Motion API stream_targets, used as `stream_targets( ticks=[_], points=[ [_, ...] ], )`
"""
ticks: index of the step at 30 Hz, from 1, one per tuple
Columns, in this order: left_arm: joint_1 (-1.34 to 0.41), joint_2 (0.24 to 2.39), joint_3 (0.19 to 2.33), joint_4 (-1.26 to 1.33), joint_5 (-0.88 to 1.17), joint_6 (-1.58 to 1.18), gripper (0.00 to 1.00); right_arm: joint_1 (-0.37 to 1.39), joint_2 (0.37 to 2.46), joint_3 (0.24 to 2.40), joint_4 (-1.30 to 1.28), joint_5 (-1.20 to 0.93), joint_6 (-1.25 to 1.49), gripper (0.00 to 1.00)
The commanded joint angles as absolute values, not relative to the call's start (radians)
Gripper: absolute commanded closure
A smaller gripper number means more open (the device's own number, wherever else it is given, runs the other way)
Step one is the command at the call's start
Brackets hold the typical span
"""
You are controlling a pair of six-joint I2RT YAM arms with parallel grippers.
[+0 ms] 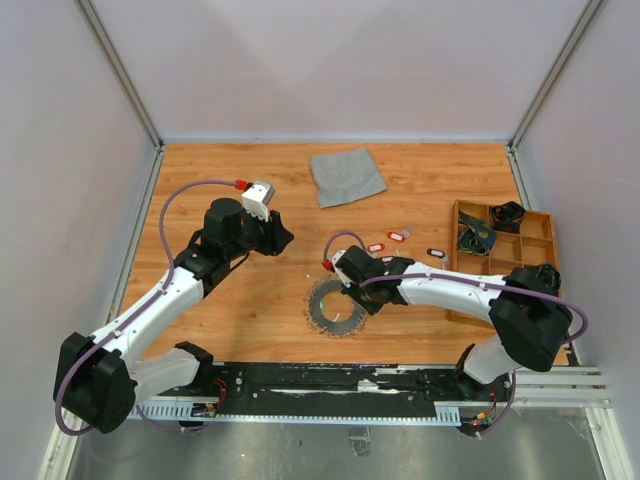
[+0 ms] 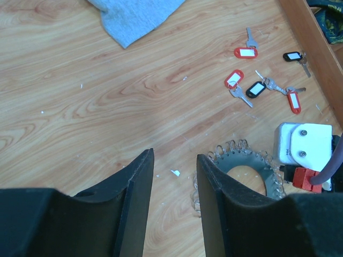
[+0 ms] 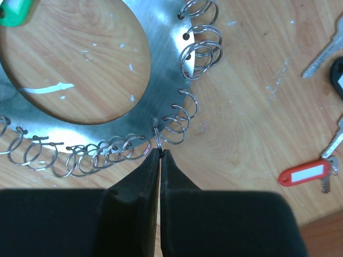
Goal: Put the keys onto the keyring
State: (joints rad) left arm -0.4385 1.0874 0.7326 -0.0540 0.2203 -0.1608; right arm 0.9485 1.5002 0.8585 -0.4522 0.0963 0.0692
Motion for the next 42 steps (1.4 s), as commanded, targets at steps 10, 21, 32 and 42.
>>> stream_targets(
  ticks=[10,21,32,42],
  points=[
    [-0.429,1.07,0.756,-0.025,0.225,-0.149,0.57,0.9,1.531,0.912,-0.442,0.129,-0.039,0.96],
    [-0.428,1.066,0.755,-0.023,0.224,-0.149,0.57,0.896,1.577,0.964,-0.377,-0.003,-0.078,0.96],
    [-0.428,1.067,0.755,-0.025,0.223,-0.147,0.57,0.895,1.585,0.977,-0.288,-0.181,-0.084,0.93],
    [-0.428,1.068,0.755,-0.025,0.222,-0.148,0.57,0.882,1.563,0.957,-0.234,-0.192,-0.033,0.85]
  ],
)
